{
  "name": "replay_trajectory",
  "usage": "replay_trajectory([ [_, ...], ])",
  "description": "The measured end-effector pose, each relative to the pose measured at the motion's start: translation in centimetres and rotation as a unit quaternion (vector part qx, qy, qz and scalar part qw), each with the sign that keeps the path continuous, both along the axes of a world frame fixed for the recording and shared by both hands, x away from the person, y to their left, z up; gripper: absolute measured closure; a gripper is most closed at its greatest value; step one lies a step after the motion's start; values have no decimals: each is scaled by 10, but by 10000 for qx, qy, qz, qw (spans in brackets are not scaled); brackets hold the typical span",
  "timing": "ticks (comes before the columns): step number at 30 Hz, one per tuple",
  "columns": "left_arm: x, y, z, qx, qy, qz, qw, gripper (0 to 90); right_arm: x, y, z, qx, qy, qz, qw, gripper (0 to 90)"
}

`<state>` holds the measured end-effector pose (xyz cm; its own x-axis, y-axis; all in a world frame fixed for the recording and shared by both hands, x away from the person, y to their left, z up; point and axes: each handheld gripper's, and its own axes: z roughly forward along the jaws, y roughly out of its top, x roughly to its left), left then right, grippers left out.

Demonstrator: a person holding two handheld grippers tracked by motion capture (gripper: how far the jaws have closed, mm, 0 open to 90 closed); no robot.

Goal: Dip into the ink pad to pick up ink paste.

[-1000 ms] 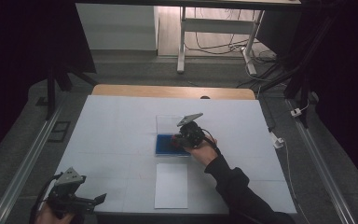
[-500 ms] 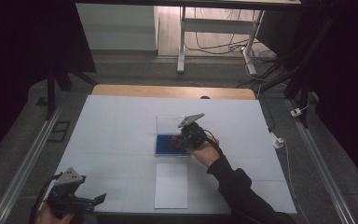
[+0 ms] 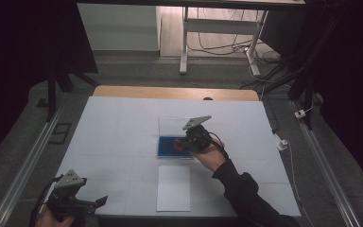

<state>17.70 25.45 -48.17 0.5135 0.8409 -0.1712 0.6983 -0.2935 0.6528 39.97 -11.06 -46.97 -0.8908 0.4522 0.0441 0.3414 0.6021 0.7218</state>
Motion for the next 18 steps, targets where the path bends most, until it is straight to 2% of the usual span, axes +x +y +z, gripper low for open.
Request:
replay_trajectory([
  [18,0,0,0,-7,3,35,10000,8,-22,-14,15,226,130,155,9995,798],
])
